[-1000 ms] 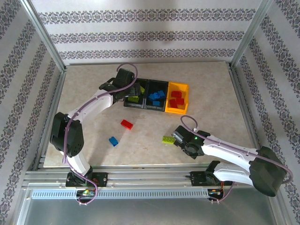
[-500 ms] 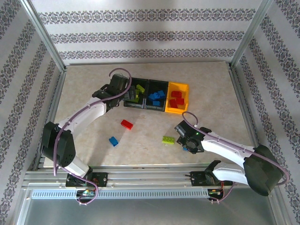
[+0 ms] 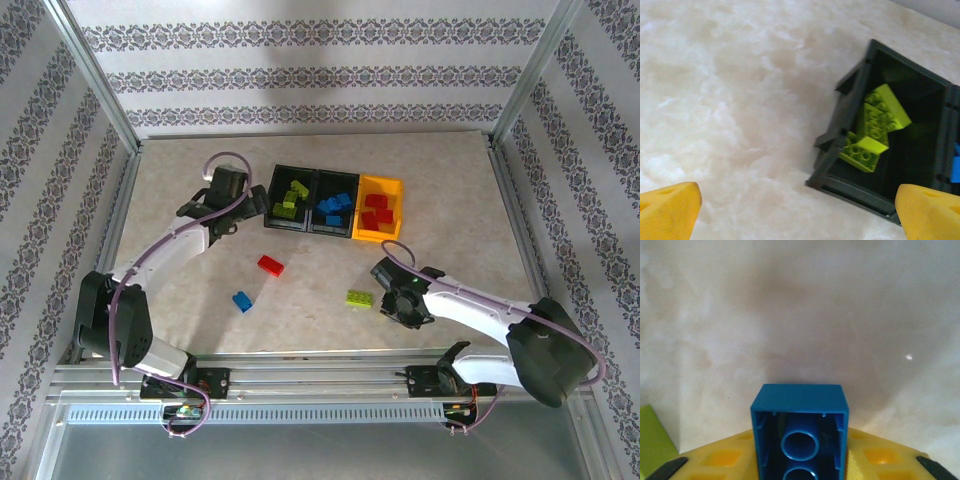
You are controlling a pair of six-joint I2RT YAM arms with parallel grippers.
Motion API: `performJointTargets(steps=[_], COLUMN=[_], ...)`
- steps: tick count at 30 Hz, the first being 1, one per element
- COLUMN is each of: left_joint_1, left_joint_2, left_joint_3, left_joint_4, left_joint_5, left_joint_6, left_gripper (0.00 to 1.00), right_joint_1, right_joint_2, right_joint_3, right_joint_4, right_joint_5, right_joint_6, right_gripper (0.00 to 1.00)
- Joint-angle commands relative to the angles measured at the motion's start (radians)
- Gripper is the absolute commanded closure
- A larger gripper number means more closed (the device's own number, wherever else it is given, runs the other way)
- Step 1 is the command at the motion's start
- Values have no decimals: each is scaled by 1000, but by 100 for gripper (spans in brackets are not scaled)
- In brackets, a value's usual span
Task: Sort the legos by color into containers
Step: Pick up the lego from the bottom-right of the table, then place the lego in the container.
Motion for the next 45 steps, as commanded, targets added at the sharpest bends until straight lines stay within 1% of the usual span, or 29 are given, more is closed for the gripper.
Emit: performJointTargets(steps=[1, 6, 8, 13, 16, 19, 22, 30, 33, 36, 45], left_joint_1=[42, 88, 104, 135, 161, 182, 201, 217, 218, 219, 218], left_joint_2=[-70, -145, -169, -222, -251, -281, -303, -343, -349, -355, -355], left_joint_3=[-63, -129, -149, -200, -227, -243, -259, -314, -319, -322, -329], left_joint_4=[64, 66, 54, 29, 6, -30, -44, -31, -34, -33, -27], left_joint_5=[35, 14, 4, -35, -56, -85, -88, -54, -47, -44, -27], left_joint_6=[-70, -74, -73, -71, -57, -50, -40, -33, -24, -19, 2], left_gripper=[0, 0, 0, 0, 0, 0, 0, 0, 0, 0, 0], right_joint_1=[-15, -16, -16, -9, 3, 14, 17, 7, -13, -43, -113], right_joint_2=[43, 33, 26, 30, 64, 131, 219, 471, 550, 614, 797], right_joint_3=[-6, 33, 63, 177, 278, 399, 519, 853, 951, 1034, 1236], right_joint_4=[40, 8, -18, -73, -94, -108, -100, -90, -90, -82, -83], right_joint_5=[-41, -16, 6, 68, 109, 146, 156, 162, 176, 161, 151], right_joint_6=[-31, -66, -93, -185, -264, -351, -427, -597, -638, -665, -750], right_gripper=[70, 81, 83, 85, 85, 85, 85, 85, 85, 85, 84])
